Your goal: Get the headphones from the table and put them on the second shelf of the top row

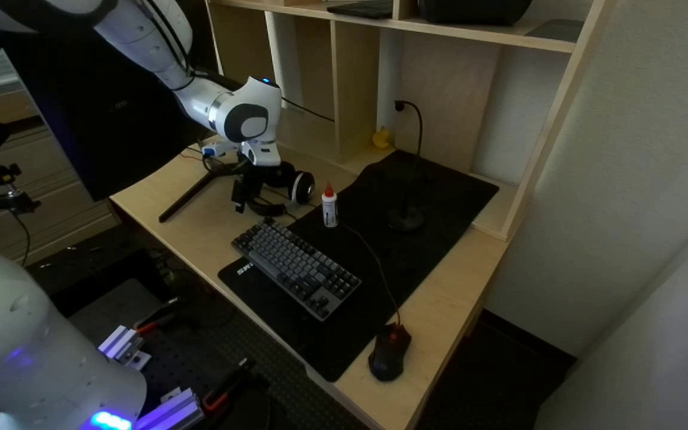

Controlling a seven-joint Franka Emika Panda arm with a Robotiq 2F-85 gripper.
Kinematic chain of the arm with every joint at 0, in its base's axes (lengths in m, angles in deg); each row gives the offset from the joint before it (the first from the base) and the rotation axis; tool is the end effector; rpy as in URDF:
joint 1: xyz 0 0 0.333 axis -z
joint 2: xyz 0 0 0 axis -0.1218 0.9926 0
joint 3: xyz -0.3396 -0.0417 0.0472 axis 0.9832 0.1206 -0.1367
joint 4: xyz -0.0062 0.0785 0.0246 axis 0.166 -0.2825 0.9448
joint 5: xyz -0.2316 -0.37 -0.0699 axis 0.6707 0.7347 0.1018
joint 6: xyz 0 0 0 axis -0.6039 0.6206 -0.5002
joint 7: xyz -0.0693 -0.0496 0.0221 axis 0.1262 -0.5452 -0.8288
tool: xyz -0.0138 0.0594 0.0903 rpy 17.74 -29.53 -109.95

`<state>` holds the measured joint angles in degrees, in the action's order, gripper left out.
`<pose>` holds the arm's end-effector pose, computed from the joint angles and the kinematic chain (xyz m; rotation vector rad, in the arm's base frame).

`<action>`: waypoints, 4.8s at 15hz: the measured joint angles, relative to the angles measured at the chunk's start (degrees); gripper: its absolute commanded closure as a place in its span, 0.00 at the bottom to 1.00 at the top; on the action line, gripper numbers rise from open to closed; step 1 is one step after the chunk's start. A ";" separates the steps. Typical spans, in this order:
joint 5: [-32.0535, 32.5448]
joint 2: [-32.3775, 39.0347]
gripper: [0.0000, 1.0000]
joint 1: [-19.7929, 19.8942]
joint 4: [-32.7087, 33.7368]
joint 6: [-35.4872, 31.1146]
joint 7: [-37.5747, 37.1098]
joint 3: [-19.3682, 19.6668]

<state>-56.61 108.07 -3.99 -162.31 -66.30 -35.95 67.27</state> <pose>0.5764 0.1740 0.1725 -2.5950 1.7034 0.4817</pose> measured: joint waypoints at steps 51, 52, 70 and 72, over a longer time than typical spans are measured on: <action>-2.56 -49.26 0.84 4.71 -6.38 15.95 -6.75 0.53; -2.71 -49.37 0.84 4.73 -5.04 16.02 -7.51 0.41; -6.14 -34.52 0.96 4.85 17.80 15.75 -21.82 -1.19; -6.35 -33.25 0.96 4.63 18.14 15.84 -21.75 -1.23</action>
<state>-62.97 74.83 0.64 -144.17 -50.46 -57.70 66.04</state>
